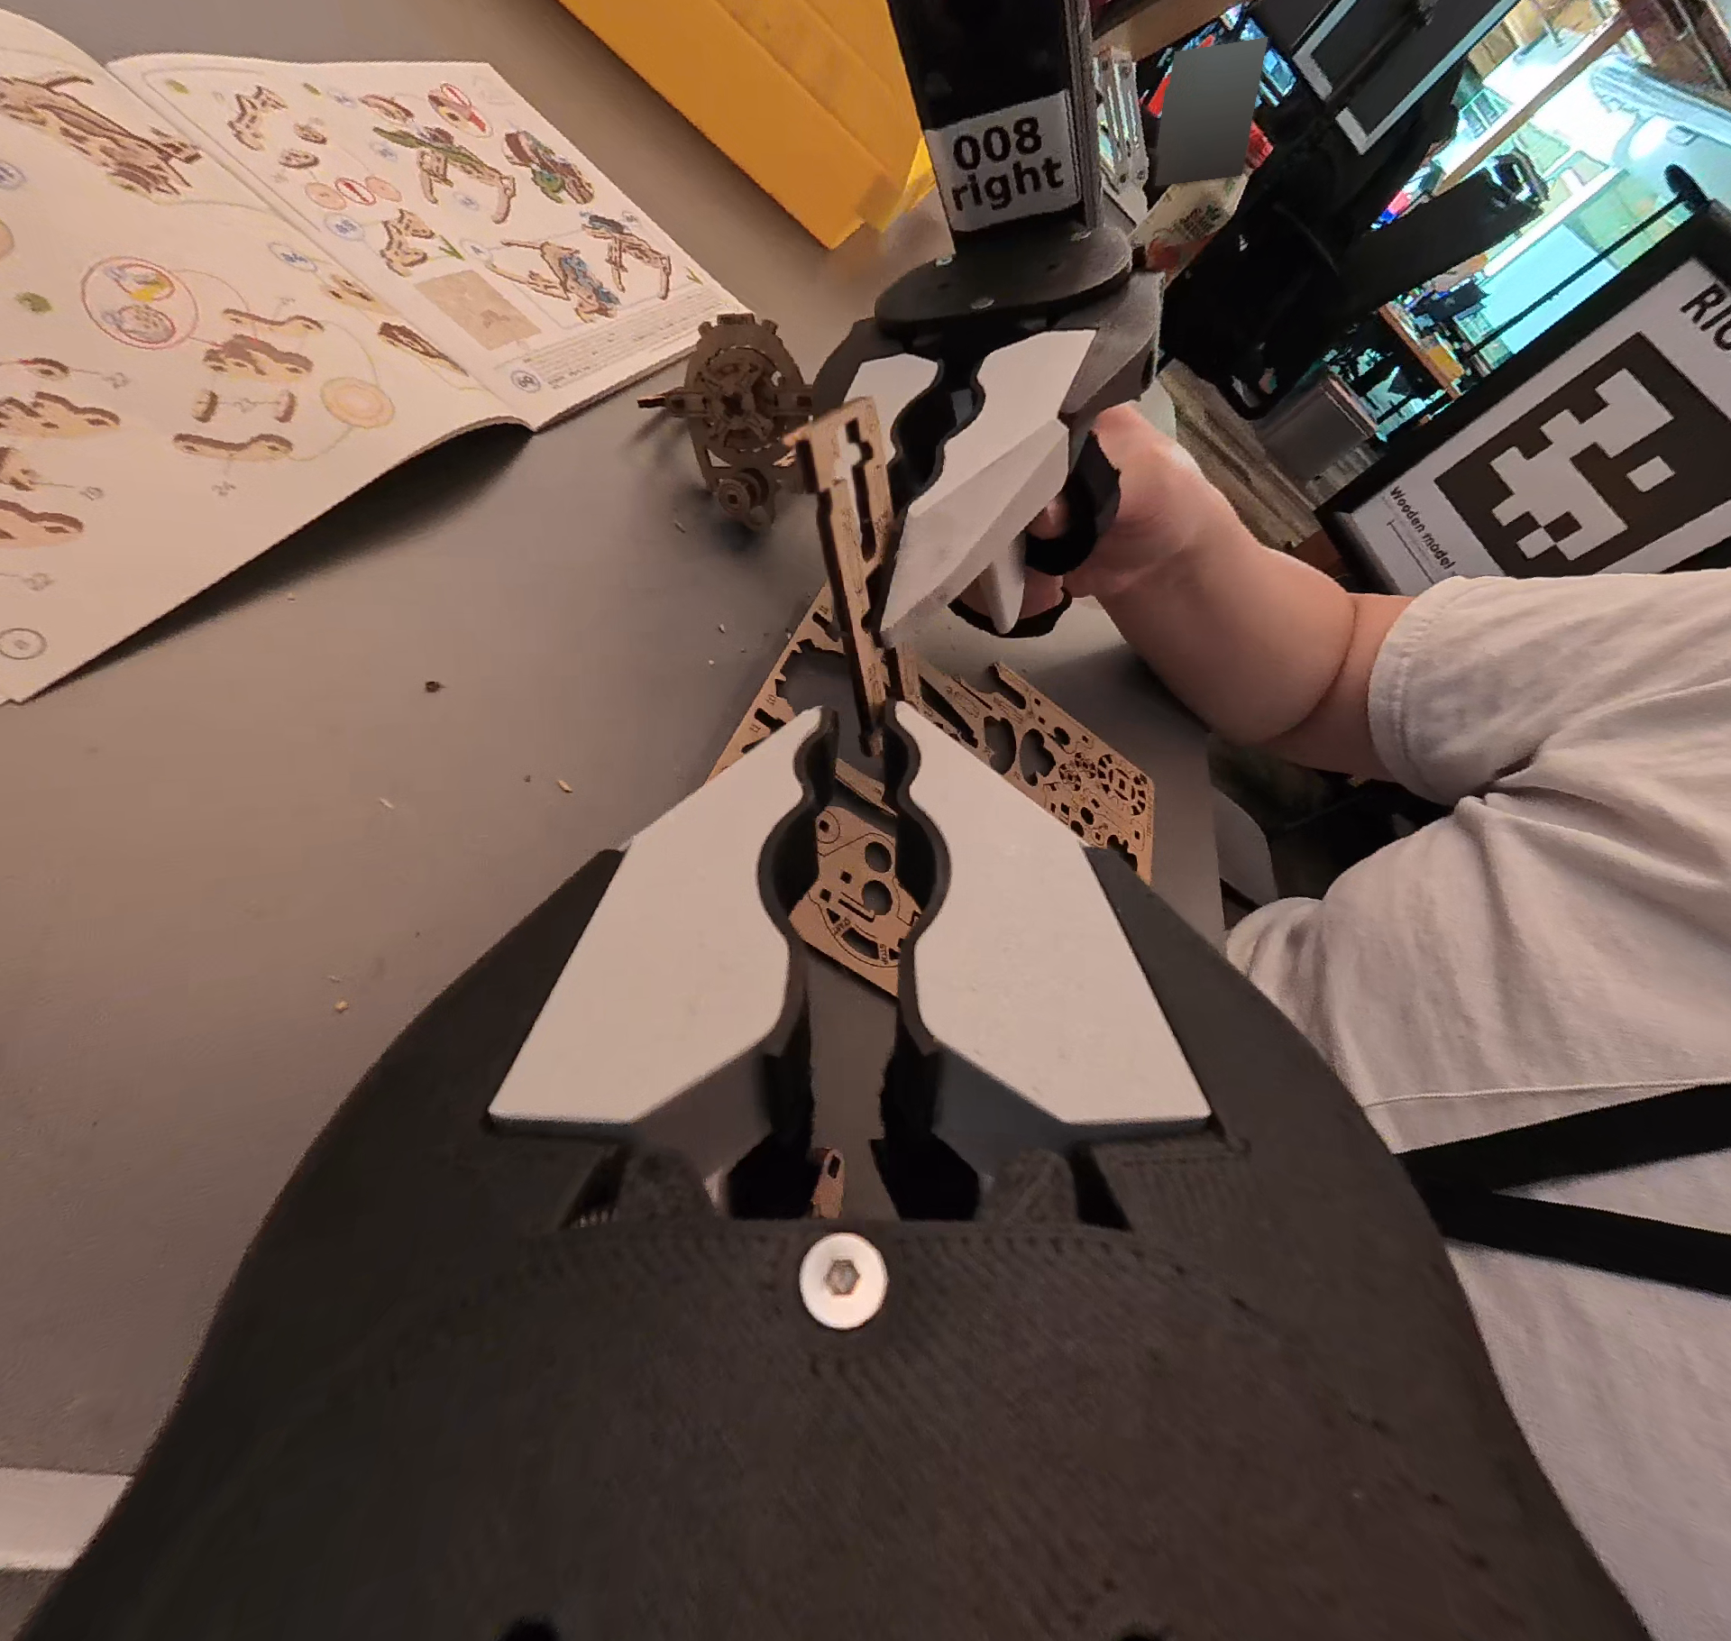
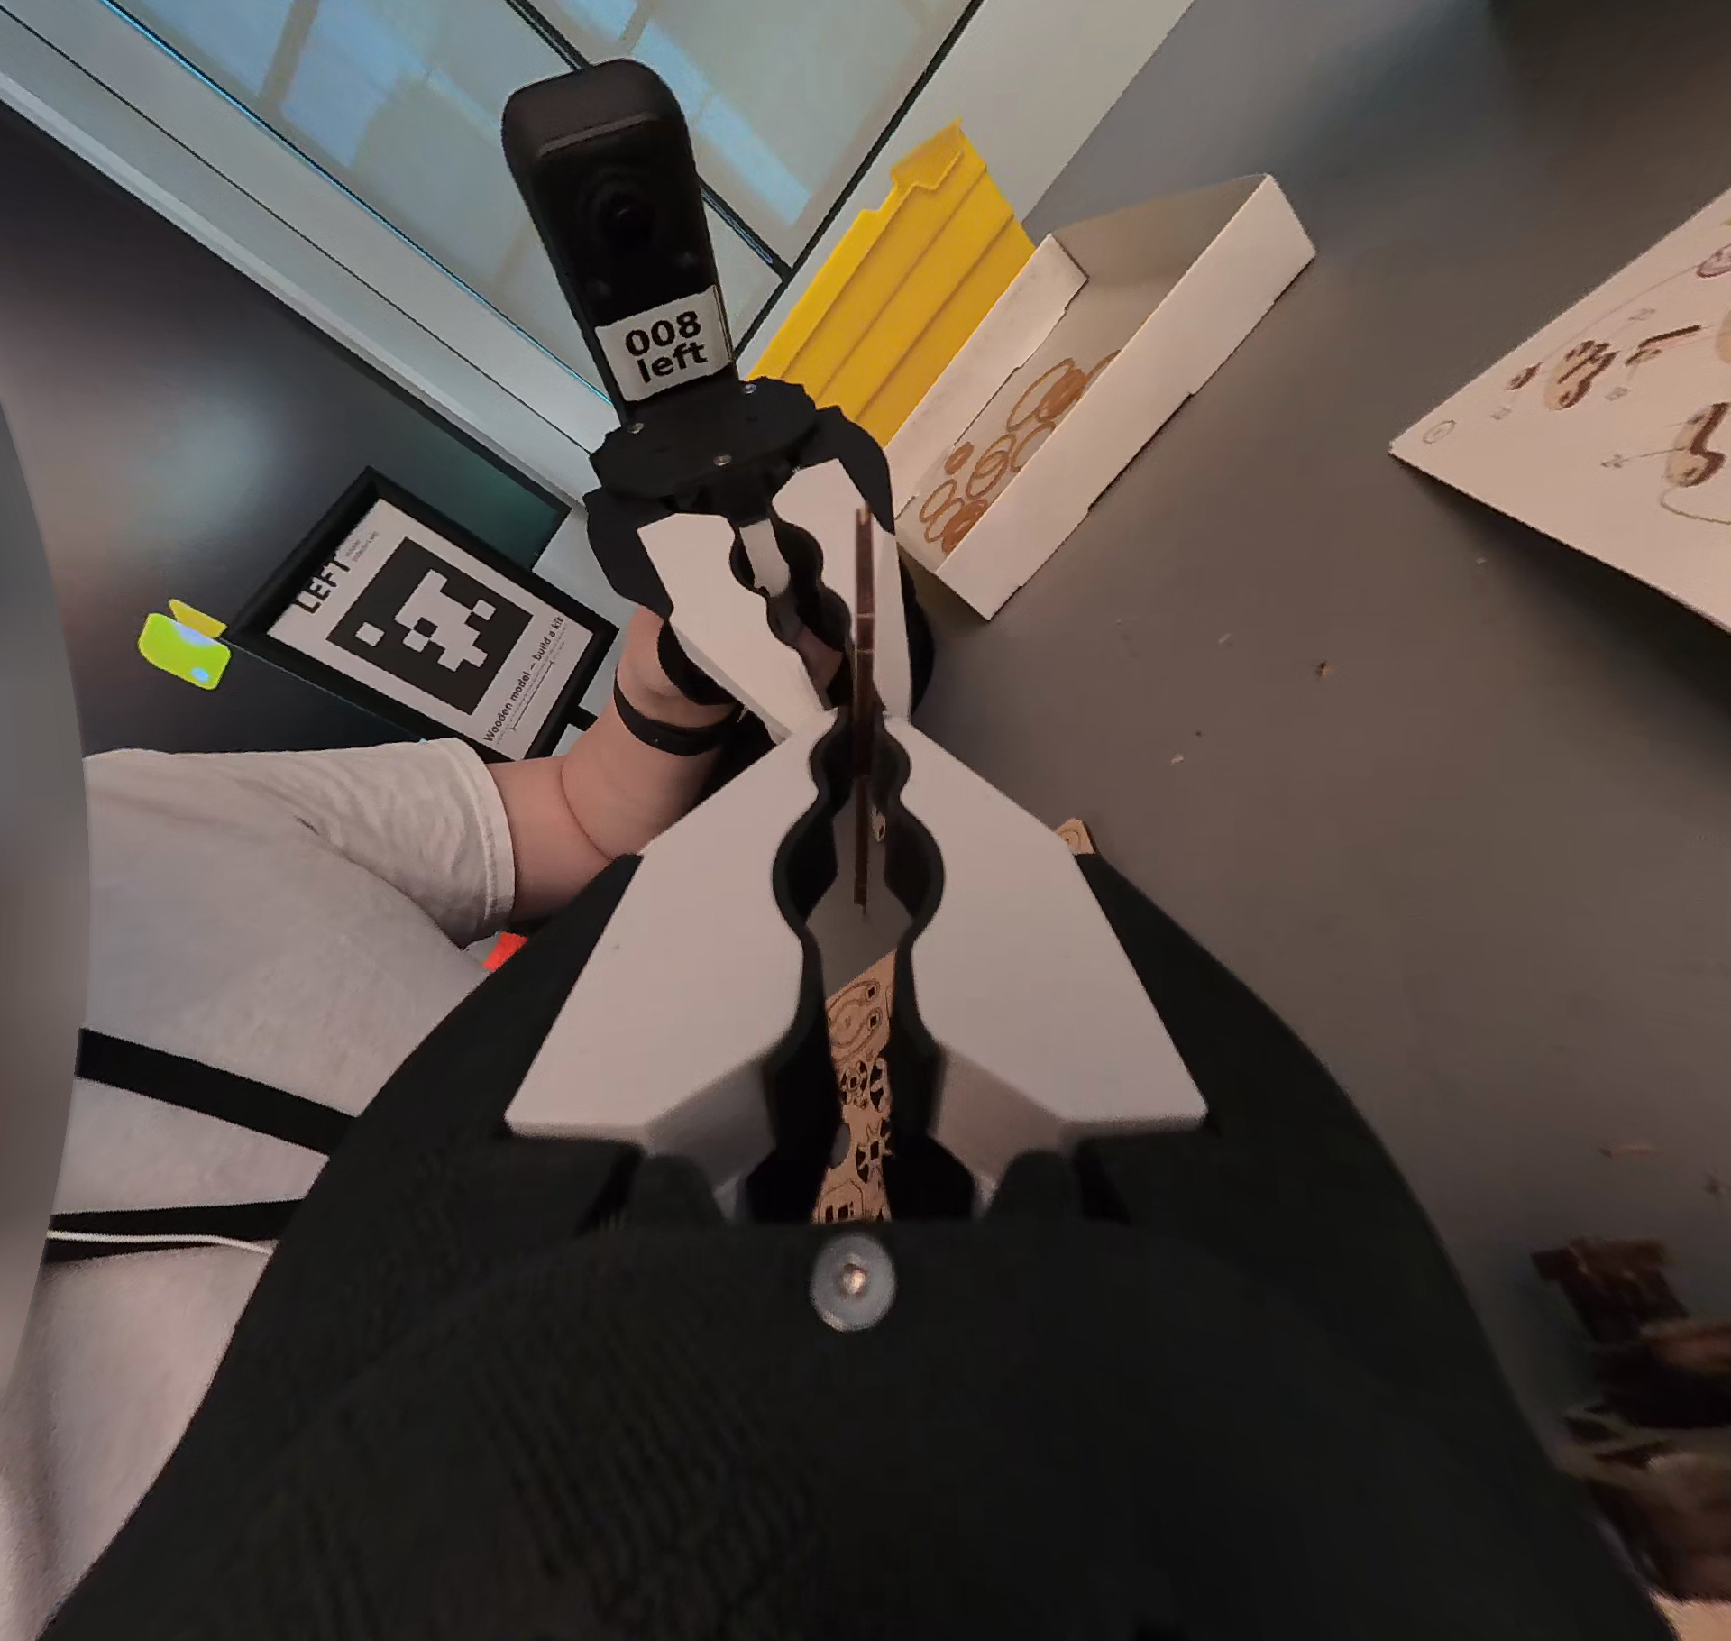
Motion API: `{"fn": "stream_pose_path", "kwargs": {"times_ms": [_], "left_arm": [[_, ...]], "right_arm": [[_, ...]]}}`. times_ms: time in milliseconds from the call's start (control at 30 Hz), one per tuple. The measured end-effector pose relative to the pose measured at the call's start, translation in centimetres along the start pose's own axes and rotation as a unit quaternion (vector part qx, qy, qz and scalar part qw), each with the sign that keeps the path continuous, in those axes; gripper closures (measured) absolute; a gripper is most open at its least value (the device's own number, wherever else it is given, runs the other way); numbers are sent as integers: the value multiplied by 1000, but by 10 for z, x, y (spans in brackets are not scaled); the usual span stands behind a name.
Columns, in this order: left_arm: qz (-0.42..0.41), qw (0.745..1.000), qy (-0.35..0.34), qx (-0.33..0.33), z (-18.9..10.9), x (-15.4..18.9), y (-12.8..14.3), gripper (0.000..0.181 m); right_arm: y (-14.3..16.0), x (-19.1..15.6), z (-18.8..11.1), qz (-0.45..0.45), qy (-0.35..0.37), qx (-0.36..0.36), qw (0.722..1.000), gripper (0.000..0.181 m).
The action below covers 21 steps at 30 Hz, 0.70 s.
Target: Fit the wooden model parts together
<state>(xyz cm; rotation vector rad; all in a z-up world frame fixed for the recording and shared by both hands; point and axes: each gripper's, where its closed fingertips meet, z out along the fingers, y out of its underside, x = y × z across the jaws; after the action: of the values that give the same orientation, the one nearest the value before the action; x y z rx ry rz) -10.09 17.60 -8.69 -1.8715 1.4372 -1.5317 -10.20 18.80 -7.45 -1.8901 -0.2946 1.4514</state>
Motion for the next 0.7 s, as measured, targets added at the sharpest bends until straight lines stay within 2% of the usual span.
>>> {"fn": "stream_pose_path", "kwargs": {"times_ms": [400,700], "left_arm": [[-12,1000,28,2,-2,5,0,181],[-24,998,52,4,-4,11,-1,181]], "right_arm": [[1,-4,1,-2,-14,1,1000,180],[5,-10,0,-22,-23,-30,999,177]]}}
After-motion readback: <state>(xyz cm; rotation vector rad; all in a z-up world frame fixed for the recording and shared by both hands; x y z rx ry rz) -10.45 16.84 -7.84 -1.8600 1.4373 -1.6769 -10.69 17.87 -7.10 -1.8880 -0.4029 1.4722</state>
